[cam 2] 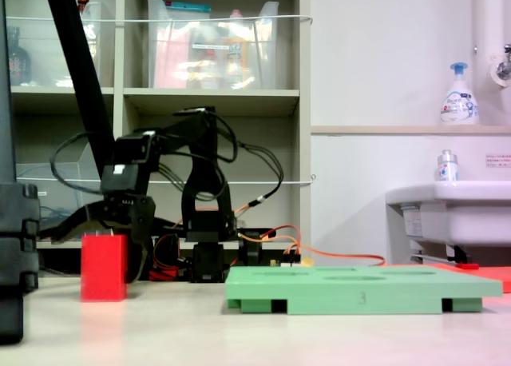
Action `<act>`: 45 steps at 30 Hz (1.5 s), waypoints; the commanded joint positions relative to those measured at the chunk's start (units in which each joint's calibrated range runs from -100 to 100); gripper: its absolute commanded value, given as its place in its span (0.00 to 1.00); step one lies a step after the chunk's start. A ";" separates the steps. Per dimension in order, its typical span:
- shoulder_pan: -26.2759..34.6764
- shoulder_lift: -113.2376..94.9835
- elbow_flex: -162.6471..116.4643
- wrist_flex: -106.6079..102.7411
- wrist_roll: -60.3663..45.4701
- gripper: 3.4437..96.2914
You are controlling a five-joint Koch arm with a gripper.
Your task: Put the square block into the corresponding hole
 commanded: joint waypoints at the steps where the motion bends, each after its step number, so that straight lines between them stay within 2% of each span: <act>1: 0.00 -0.67 1.10 2.55 -0.54 0.67; 6: 0.00 0.17 1.00 2.55 -0.54 0.56; 8: 0.05 0.45 0.60 2.65 -0.54 0.48; 14: -0.15 0.45 -0.89 2.65 -0.68 0.41; 20: -0.63 -0.81 -1.59 1.40 -0.83 0.21; 28: -0.78 -1.22 -2.09 1.01 -0.83 0.18; 31: -0.93 -1.64 -2.39 0.91 -0.83 0.12; 45: -0.93 -5.28 -2.39 -2.07 -0.83 0.12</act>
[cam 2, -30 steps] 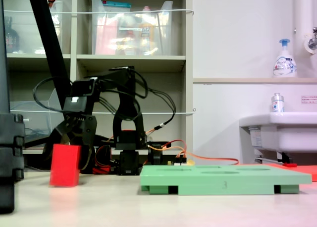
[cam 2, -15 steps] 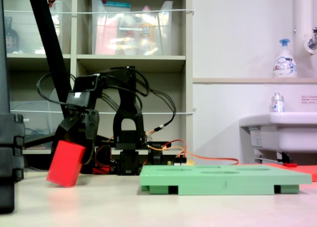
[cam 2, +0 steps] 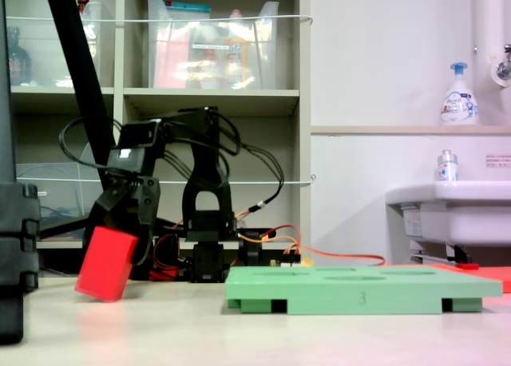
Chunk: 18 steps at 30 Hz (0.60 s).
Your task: Put the square block into the corresponding hole
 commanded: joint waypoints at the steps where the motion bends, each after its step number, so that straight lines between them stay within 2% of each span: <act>1: -0.68 -3.81 -0.62 -2.55 -0.68 0.12; 18: 4.30 -35.65 7.66 -19.40 4.10 0.12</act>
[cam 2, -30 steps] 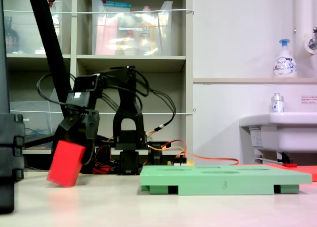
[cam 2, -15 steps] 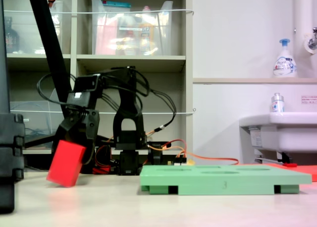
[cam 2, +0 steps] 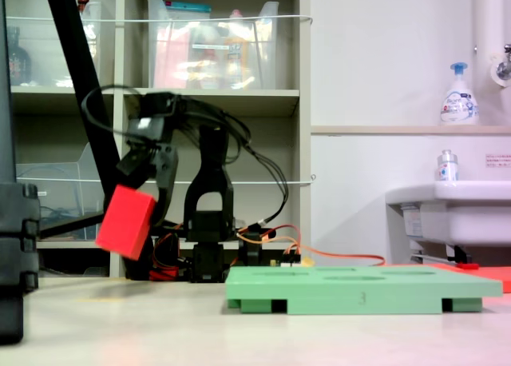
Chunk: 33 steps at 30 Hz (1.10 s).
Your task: Put the square block into the corresponding hole
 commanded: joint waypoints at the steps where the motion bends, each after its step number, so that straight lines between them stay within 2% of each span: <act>1: 1.76 -8.04 4.33 -2.95 1.56 0.12; 7: 6.50 -17.12 4.13 -6.51 10.31 0.13; 16: 14.31 -18.24 4.33 -6.61 19.15 0.15; 27: 24.81 -8.18 8.61 -6.61 30.72 0.15; 33: 28.86 0.06 11.11 -6.61 32.67 0.15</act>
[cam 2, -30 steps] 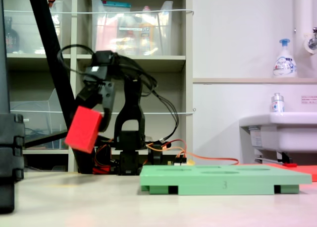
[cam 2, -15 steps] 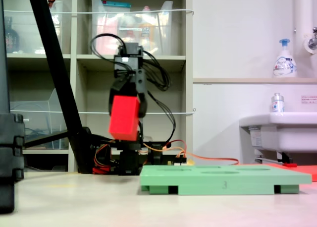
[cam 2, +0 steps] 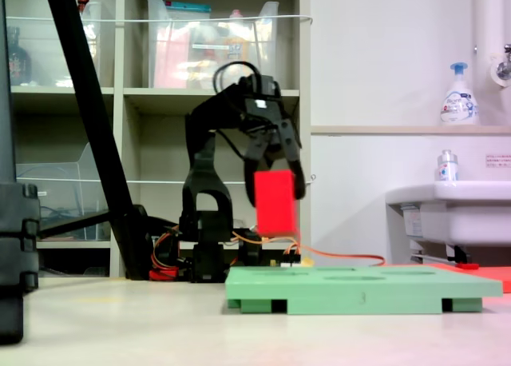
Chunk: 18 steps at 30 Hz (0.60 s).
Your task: Put the square block into the corresponding hole
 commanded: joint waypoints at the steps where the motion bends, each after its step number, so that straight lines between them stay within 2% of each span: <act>1: 2.59 3.91 6.41 0.24 0.83 0.15; 18: 7.96 18.01 10.00 0.92 2.25 0.15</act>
